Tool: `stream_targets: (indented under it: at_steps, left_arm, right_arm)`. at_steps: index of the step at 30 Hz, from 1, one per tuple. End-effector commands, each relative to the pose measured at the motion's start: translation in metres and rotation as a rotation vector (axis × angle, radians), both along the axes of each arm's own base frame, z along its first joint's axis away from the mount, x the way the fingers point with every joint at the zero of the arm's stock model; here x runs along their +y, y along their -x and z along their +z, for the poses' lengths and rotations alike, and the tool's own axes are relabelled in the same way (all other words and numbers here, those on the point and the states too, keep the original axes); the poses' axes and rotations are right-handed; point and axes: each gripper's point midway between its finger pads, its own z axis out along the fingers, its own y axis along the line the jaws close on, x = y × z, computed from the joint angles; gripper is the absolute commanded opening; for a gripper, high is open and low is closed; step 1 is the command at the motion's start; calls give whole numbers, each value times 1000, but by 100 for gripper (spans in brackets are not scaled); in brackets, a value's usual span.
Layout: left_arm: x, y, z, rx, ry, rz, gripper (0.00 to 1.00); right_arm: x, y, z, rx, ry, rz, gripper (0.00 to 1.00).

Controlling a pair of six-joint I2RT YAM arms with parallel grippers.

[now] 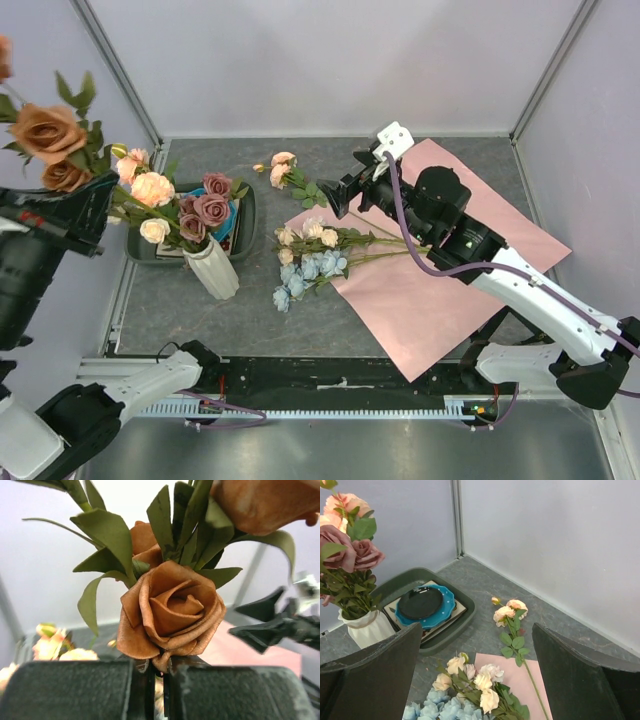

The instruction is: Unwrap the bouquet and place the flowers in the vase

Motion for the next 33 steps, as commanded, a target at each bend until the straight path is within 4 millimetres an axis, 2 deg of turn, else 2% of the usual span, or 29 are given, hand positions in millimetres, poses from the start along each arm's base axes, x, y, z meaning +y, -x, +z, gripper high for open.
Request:
stream_targets:
  at_steps: [1,3,5,6,9,11,12,23,28,33]
  left_arm:
    - [17,-53,-57,183,-157,251,2]
    - [17,-64,-70,205,-162,291,2]
    - [18,-62,-74,177,-155,290,2]
    - [15,-70,-83,186,-158,301,2]
    - [14,-77,-97,208,-176,324,2]
    - [16,-78,-96,189,-158,337,2]
    - [15,-81,-102,196,-162,346,2]
    - [29,-69,-66,73,-106,377,2]
    - [31,-69,-70,64,-81,384,2]
    - [28,-75,-88,104,-80,390,2]
  right_arm:
    - [-1,-6,-11,24,11,-24,98]
    - [-2,-7,-14,29,15,-27,98]
    - [-1,-7,-15,30,16,-22,98]
    - [-1,-7,-17,33,19,-22,98]
    - [-1,-8,-21,39,26,-30,98]
    - [-2,-8,-21,39,26,-30,98]
    - [-2,-9,-23,42,27,-32,98]
    - [-2,-11,-30,51,38,-33,98]
    - [0,-11,-32,53,43,-26,98]
    - [0,-10,-33,72,27,-26,98]
